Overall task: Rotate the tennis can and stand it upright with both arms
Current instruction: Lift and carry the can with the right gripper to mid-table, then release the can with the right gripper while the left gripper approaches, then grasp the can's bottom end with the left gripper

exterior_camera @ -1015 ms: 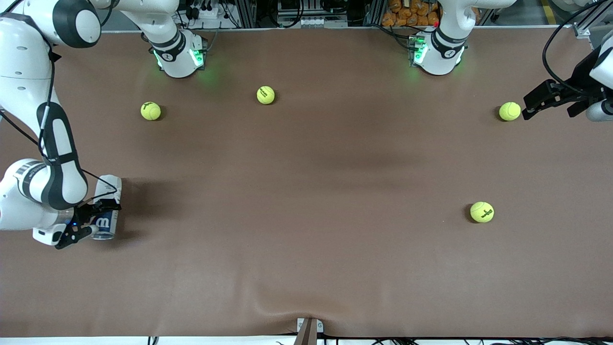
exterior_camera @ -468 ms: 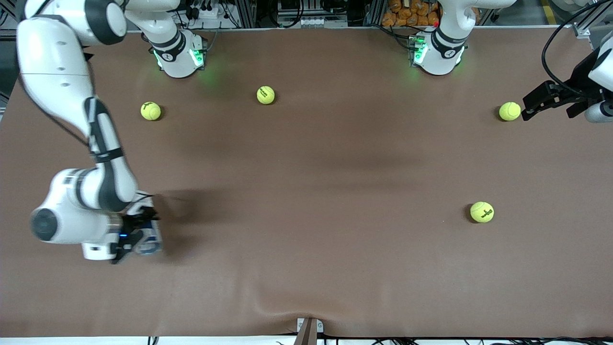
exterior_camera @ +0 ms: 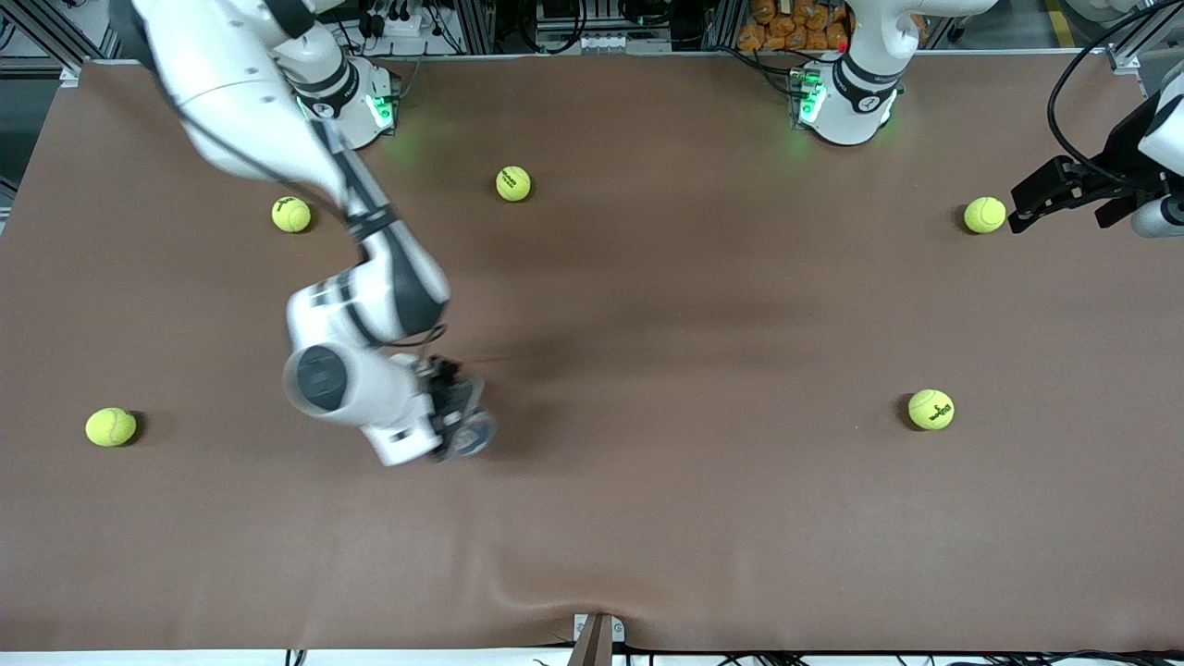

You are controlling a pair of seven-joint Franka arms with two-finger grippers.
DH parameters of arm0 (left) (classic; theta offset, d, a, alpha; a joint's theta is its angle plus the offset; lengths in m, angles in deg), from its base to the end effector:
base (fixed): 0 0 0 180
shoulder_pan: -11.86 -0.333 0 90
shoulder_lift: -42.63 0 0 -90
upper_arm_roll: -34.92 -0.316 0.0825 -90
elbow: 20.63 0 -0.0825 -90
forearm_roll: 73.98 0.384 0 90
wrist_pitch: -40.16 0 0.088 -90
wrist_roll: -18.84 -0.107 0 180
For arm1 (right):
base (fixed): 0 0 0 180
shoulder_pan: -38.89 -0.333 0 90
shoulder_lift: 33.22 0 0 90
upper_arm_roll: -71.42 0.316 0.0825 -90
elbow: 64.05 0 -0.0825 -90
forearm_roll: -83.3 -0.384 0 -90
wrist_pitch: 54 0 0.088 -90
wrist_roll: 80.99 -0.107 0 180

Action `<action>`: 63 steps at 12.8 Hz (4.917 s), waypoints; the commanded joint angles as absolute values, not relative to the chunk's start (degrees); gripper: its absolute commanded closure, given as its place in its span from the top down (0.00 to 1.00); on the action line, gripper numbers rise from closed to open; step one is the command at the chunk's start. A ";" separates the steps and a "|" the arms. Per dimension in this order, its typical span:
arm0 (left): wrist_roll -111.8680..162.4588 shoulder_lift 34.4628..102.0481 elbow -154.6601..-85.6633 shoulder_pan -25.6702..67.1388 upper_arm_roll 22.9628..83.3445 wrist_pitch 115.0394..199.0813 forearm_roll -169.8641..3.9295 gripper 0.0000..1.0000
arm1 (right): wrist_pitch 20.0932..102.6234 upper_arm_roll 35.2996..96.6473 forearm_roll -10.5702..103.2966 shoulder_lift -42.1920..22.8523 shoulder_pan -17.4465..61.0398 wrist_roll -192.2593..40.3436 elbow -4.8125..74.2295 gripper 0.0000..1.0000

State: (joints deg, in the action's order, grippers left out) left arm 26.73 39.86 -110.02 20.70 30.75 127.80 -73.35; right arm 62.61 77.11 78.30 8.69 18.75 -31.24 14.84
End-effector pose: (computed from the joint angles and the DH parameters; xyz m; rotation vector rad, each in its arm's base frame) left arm 0.5339 -0.0413 0.6521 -3.1347 -0.0889 -0.0288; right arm 0.6565 0.3071 0.2766 -2.4177 -1.7522 0.0582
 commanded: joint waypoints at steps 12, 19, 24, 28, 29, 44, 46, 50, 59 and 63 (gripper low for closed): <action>24.56 39.91 -110.98 18.80 30.87 128.05 -74.06 1.00 | 81.09 76.34 89.71 8.17 2.68 -30.19 23.93 1.00; 24.47 39.64 -110.98 18.89 31.14 127.35 -75.99 1.00 | 70.05 76.70 88.83 2.66 4.00 -46.21 23.49 1.00; 24.56 45.16 -111.68 19.59 31.31 127.44 -86.07 1.00 | 57.29 76.26 88.92 -4.55 7.41 -72.52 23.31 1.00; 24.56 55.26 -111.68 20.21 31.92 130.32 -101.27 1.00 | 51.41 76.52 88.92 -11.41 21.29 -73.61 22.96 1.00; 24.56 57.90 -111.68 20.64 32.97 132.51 -104.01 1.00 | 47.47 76.17 89.01 -14.04 23.23 -74.04 22.79 1.00; -9.24 83.93 -116.42 23.55 44.06 158.29 -153.48 1.00 | 23.96 66.33 77.50 -34.72 41.62 -77.47 22.79 1.00; -14.80 86.92 -116.25 24.34 44.14 158.29 -157.80 1.00 | 23.35 66.59 78.20 -34.54 41.18 -80.62 22.26 1.00; -24.20 90.70 -115.90 26.62 44.06 158.29 -165.11 1.00 | 22.55 66.94 81.97 -34.28 41.01 -82.66 20.24 1.00; -31.87 94.49 -115.63 29.52 44.14 158.20 -173.99 0.61 | 21.32 69.31 85.05 -34.36 37.86 -83.45 18.48 1.00; -31.34 94.40 -115.29 30.84 44.06 158.20 -177.33 0.00 | 22.90 68.96 85.05 -33.84 38.19 -83.80 18.21 1.00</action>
